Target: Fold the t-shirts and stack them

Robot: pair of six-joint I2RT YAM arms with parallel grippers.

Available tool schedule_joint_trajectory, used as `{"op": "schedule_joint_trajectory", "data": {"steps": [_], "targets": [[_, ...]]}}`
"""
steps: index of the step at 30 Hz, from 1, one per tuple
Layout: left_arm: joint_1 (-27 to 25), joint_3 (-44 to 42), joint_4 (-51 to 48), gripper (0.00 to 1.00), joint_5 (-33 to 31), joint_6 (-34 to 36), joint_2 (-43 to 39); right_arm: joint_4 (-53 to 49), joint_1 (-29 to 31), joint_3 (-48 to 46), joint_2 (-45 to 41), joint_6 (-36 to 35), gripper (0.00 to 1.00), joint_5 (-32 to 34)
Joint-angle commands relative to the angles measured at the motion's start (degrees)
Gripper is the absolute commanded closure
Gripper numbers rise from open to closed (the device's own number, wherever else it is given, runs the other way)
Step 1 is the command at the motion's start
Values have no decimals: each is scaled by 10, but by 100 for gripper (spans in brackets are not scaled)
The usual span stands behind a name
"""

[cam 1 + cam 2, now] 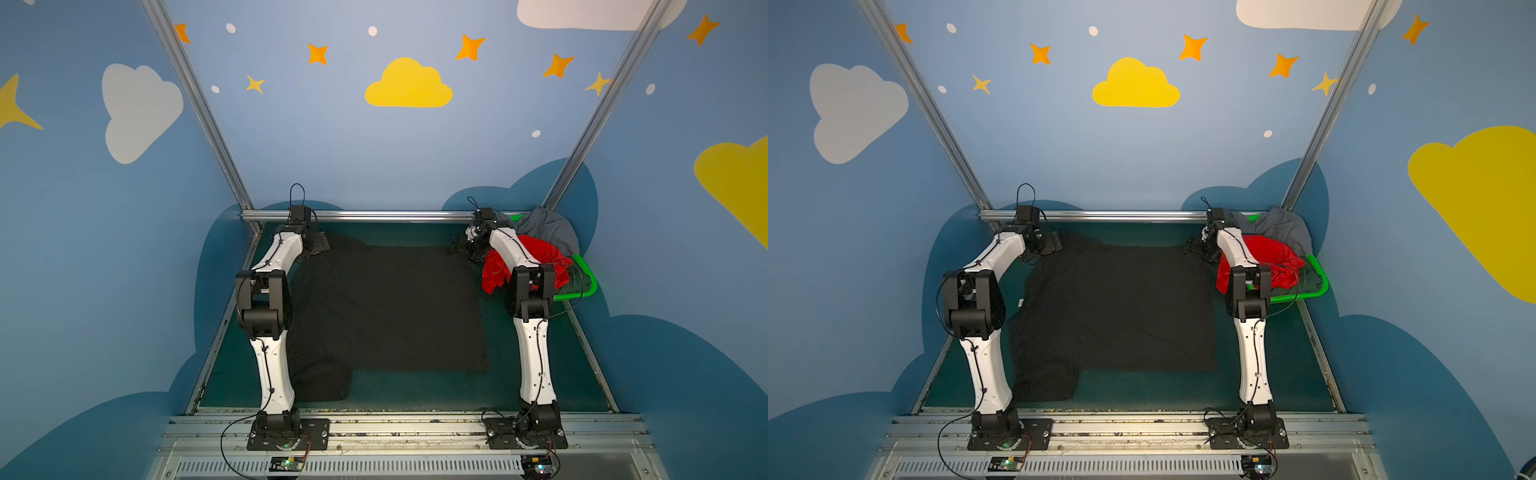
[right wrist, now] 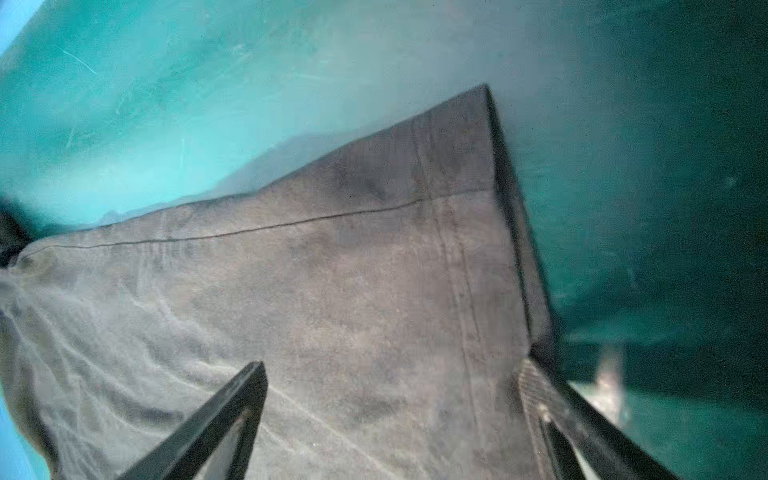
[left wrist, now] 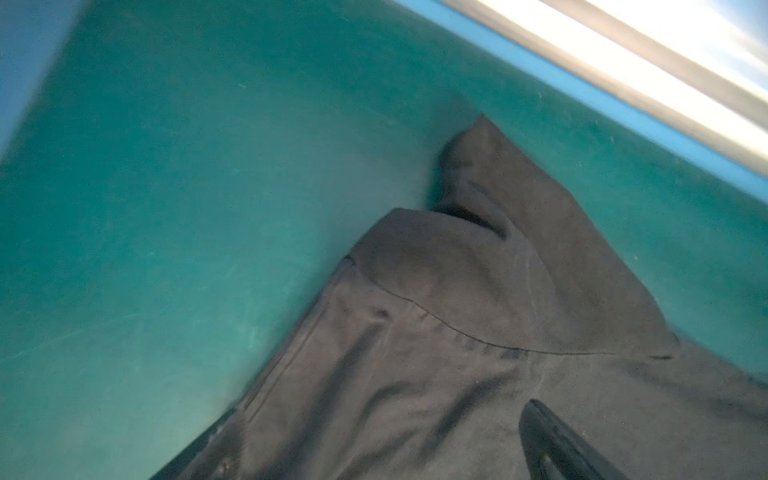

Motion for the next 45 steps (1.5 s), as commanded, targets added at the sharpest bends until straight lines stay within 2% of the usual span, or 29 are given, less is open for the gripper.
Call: {"op": "schedule_joint_trajectory", "data": {"steps": [1, 4, 15, 25, 27, 33, 35, 38, 40, 45], "targets": [[2, 25, -20, 0, 24, 26, 18, 6, -4, 12, 12, 1, 6, -14], [3, 35, -19, 0, 37, 24, 27, 17, -8, 14, 12, 0, 6, 19], [4, 52, -19, 0, 50, 45, 40, 46, -18, 81, 57, -12, 6, 5], [10, 81, -33, 0, 54, 55, 64, 88, -19, 102, 86, -18, 8, -87], [12, 91, -42, 0, 48, 56, 71, 97, -20, 101, 88, -16, 17, -92], [15, 124, -55, 0, 52, 59, 91, 111, -20, 101, 90, -18, 58, -105], [16, 140, -56, 0, 55, 58, 100, 110, -20, 101, 88, -19, 76, -97], [16, 180, -72, 0, 60, 59, 121, 107, -20, 95, 82, -21, 94, -89], [16, 209, -83, 0, 64, 61, 136, 107, -19, 87, 76, -26, 100, -89], [17, 281, -103, 0, 65, 75, 181, 116, -14, 45, 49, -38, 100, -84]]}}
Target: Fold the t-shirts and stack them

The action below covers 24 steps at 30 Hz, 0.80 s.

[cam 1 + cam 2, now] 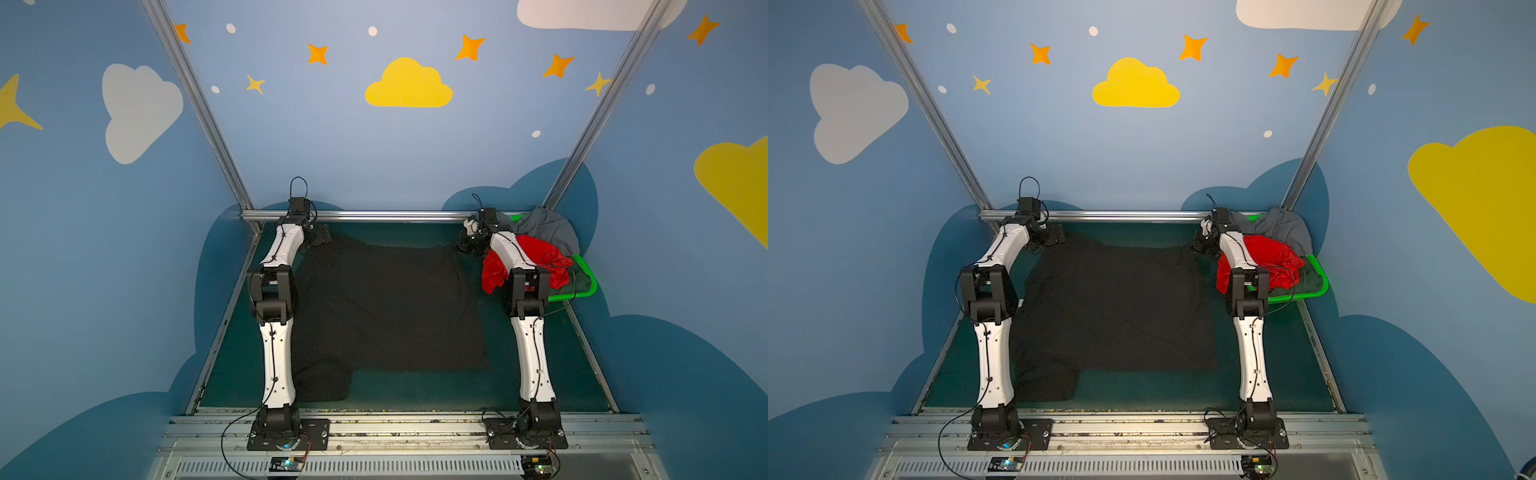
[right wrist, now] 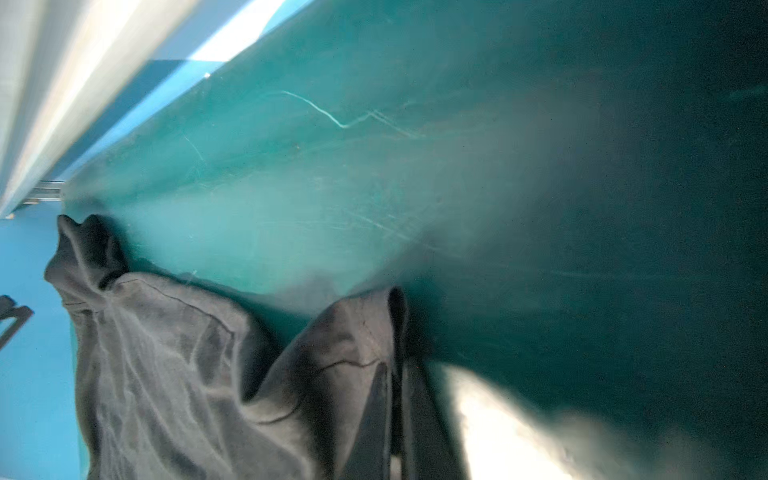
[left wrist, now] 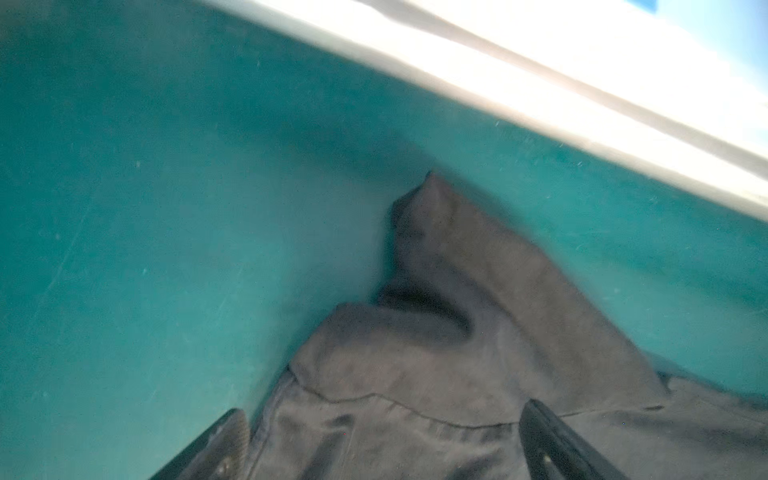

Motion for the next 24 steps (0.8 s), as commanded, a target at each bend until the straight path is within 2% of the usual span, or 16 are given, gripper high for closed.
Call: {"op": "schedule_joint_trajectory", "data": {"steps": [1, 6, 10, 17, 20, 23, 24], "targets": [[4, 52, -32, 0, 2, 20, 36, 3, 5, -32, -38, -16, 100, 4], [7, 120, -39, 0, -4, 60, 88, -2, 25, -62, -61, -55, 100, -11], [11, 141, -17, 0, 7, 94, 118, -8, 45, -76, -79, -82, 100, -17], [6, 223, -17, 0, 6, 122, 172, 0, 54, -92, -93, -71, 100, -33], [7, 223, 9, 0, 35, 118, 175, -1, 55, -96, -96, -69, 100, -33], [5, 223, 19, 1, 93, 120, 179, 1, 53, -103, -103, -63, 100, -36], [3, 222, 18, 4, 109, 124, 180, 4, 52, -107, -106, -59, 100, -38]]}}
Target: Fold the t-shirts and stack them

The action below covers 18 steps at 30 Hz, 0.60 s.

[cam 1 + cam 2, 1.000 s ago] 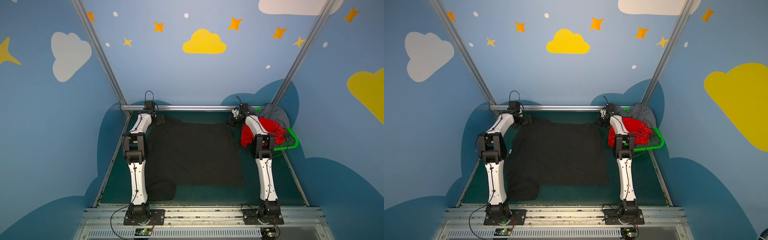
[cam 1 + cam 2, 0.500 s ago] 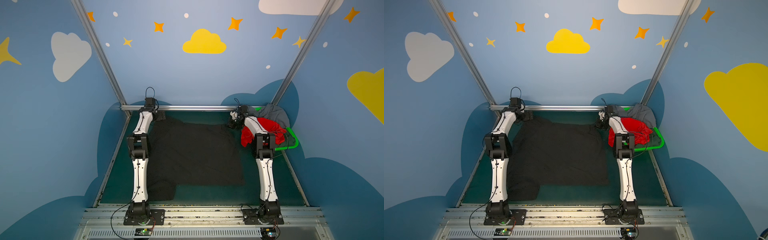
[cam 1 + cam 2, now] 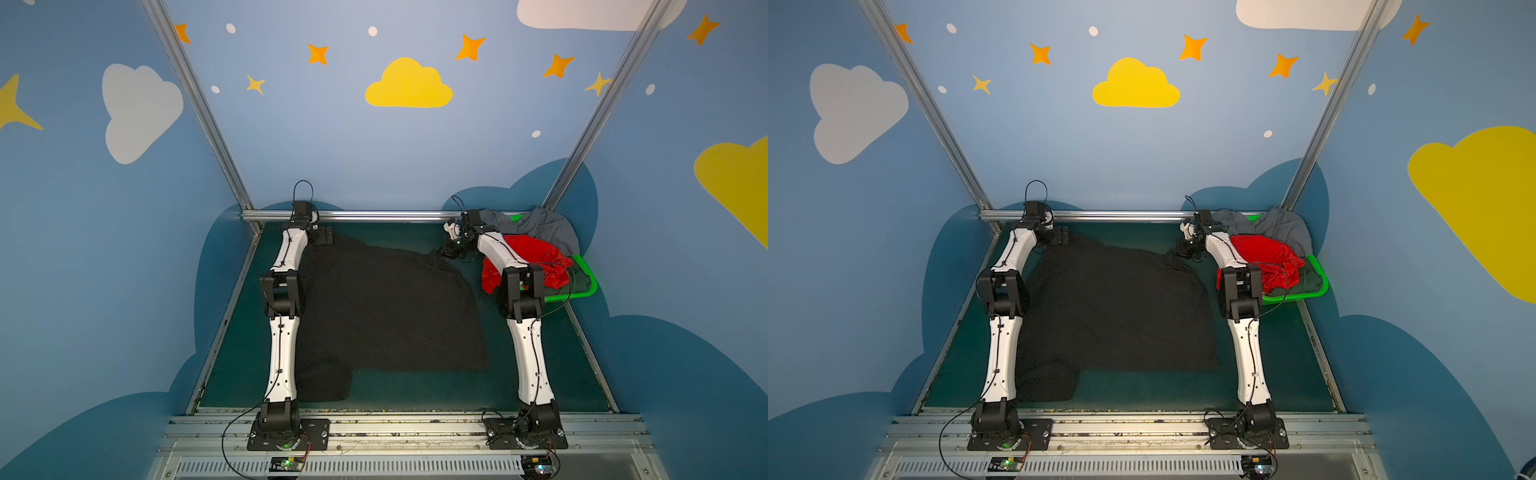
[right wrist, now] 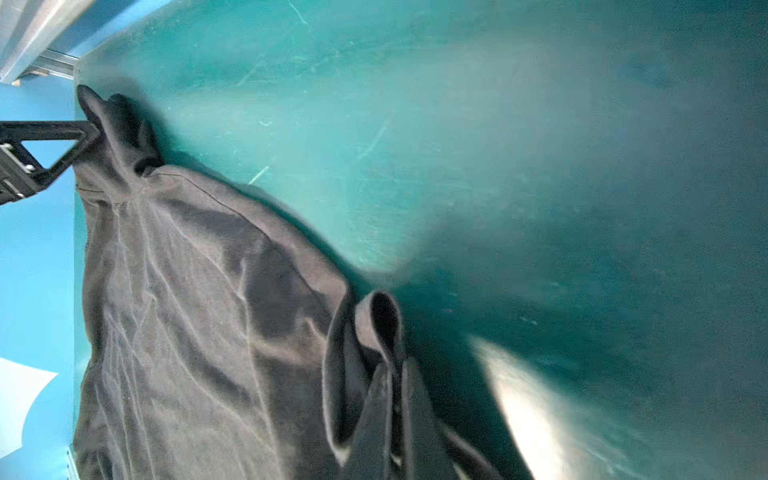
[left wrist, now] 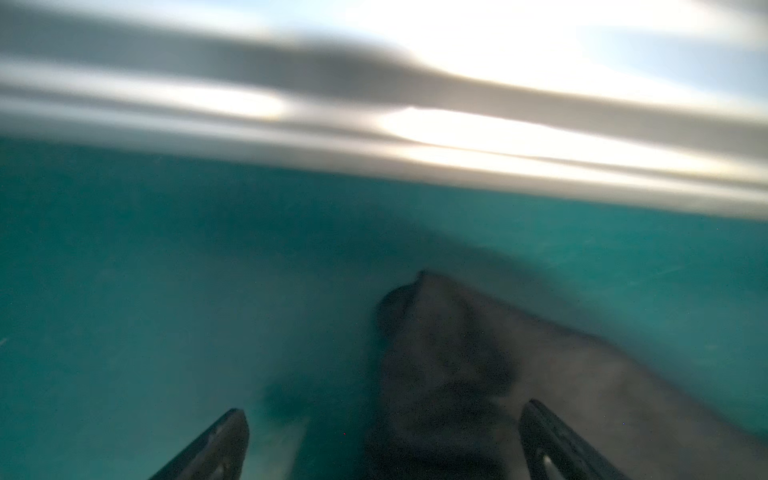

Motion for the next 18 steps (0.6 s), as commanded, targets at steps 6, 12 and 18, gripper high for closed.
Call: {"op": "schedule_joint_trajectory", "data": {"steps": [6, 12, 18], "targets": [[-15, 15, -2, 24, 103, 31, 13, 1, -8, -25, -60, 15, 100, -4], [-23, 16, -23, 85, 132, 46, 2, 5, -10, -26, -68, 16, 100, -1], [-23, 15, -17, 96, 107, 26, -24, -11, -17, 9, -60, 9, 100, 14]]}}
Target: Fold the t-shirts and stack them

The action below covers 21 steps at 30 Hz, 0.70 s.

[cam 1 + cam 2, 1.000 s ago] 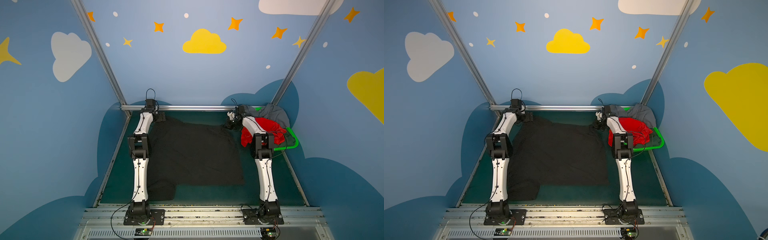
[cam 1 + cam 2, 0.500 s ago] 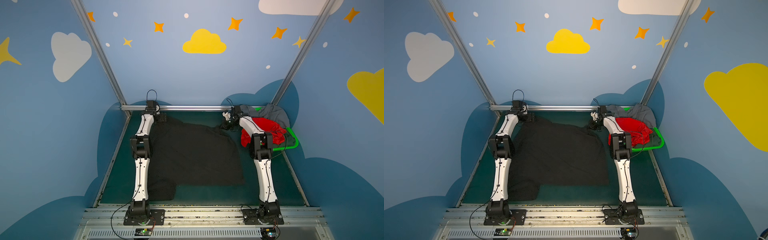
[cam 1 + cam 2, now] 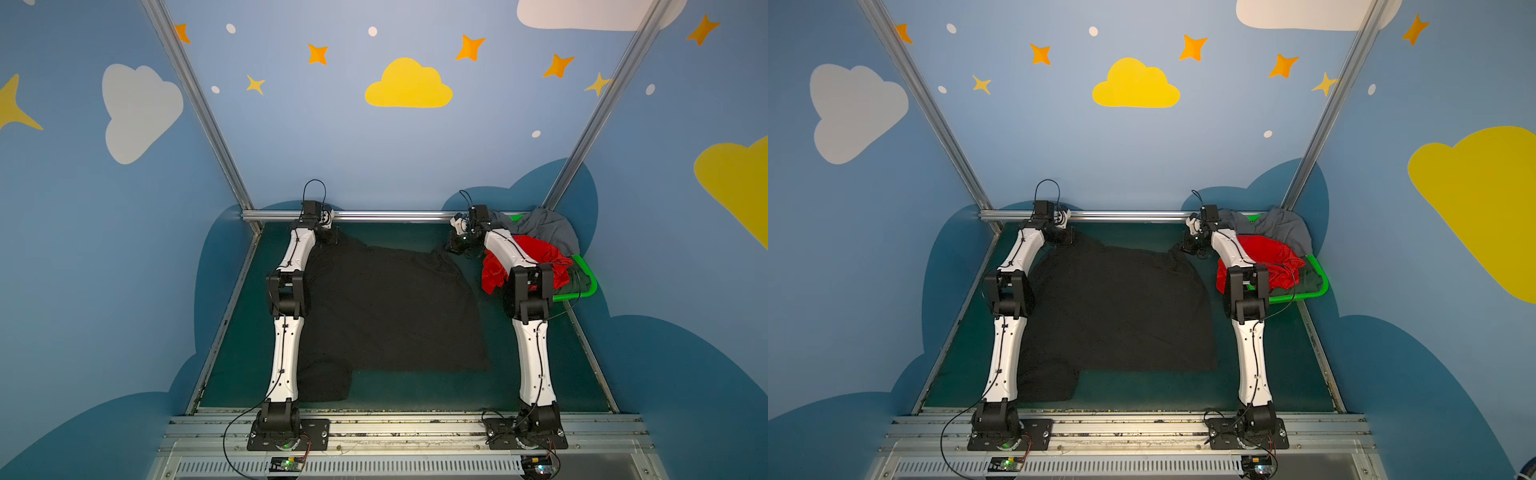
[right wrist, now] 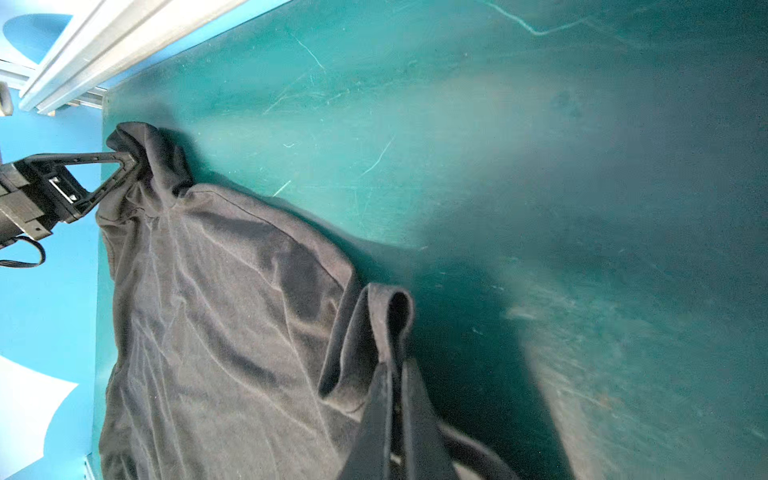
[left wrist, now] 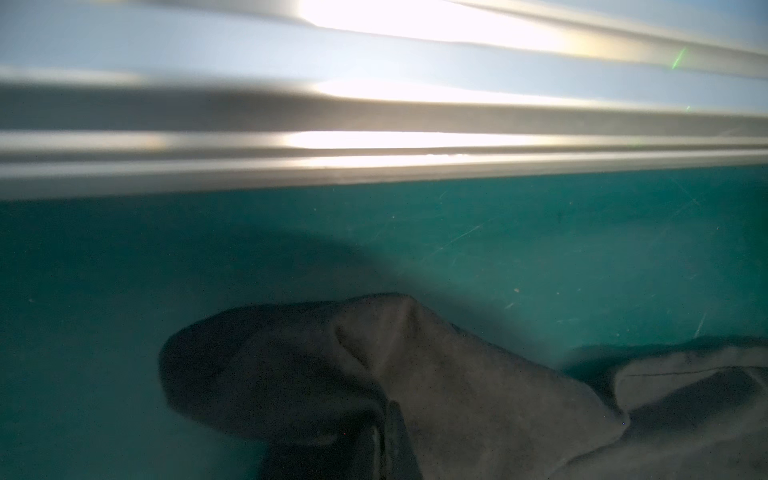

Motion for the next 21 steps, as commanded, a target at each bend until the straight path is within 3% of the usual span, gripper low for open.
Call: {"op": "schedule_joint_trajectory", "data": {"steps": [1, 8, 11, 18, 21], "targets": [[4, 11, -9, 96, -8, -8, -28, -15, -6, 33, -13, -4, 100, 16], [4, -20, 18, 96, -17, -19, -75, -36, -14, 58, -9, -12, 100, 51], [4, -31, 25, 96, -9, -21, -92, -46, -16, 56, -12, -12, 100, 96], [4, -37, -29, 96, -6, -6, -128, -45, -33, 53, -17, 0, 100, 82], [4, -76, -44, 96, -26, 0, -168, -45, -36, 47, -28, -4, 100, 88]]}}
